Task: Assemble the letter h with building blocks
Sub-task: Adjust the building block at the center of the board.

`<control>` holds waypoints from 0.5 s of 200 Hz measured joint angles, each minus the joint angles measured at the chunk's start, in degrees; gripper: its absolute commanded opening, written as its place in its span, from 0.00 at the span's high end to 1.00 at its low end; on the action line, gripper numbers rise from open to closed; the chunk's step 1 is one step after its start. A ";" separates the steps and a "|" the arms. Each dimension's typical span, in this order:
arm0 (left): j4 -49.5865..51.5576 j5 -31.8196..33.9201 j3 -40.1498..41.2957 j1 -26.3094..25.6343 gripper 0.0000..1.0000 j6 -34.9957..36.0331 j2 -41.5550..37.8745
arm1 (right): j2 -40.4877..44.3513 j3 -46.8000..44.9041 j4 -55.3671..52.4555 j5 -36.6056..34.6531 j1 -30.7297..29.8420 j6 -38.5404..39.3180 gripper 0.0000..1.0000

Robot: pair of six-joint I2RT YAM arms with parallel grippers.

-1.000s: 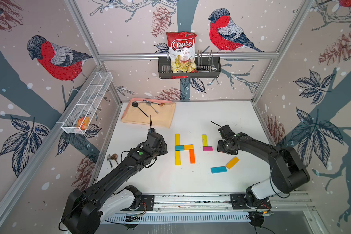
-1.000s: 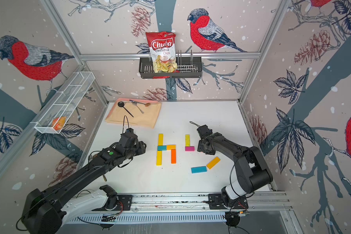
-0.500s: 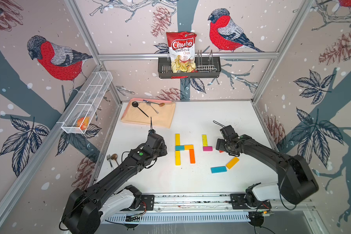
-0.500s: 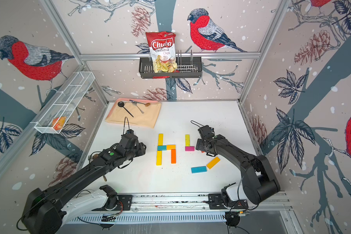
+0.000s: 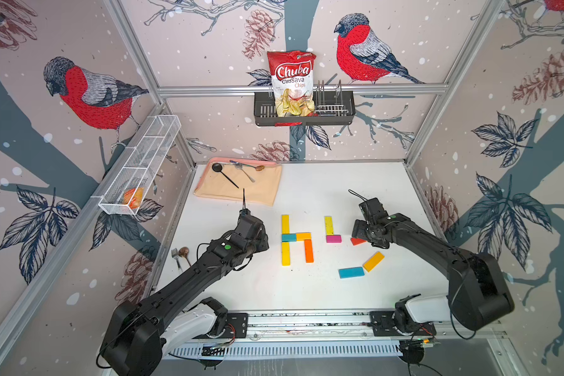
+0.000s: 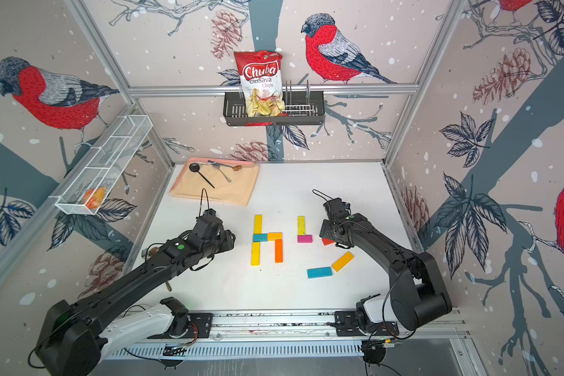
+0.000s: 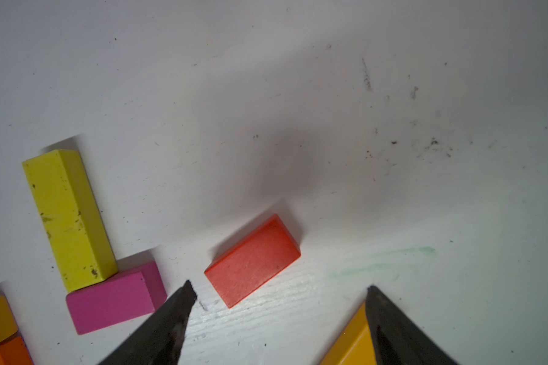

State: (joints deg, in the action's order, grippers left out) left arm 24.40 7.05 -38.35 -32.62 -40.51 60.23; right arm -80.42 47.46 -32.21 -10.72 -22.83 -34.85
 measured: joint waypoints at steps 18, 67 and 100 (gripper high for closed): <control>0.00 0.00 0.09 0.00 0.46 0.00 -0.13 | -1.09 -0.48 -0.02 -0.04 1.53 -0.26 0.25; 0.00 0.00 0.35 0.00 0.46 0.02 -0.52 | -2.12 -0.98 0.02 -0.02 4.61 -1.55 0.50; 0.00 0.00 0.52 0.00 0.46 0.02 -0.96 | -1.16 -3.23 -0.04 0.37 2.12 -2.71 0.58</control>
State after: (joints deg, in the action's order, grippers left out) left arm 24.40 7.05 -37.82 -32.62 -40.49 59.27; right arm -81.58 44.23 -32.25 -10.35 -20.71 -37.56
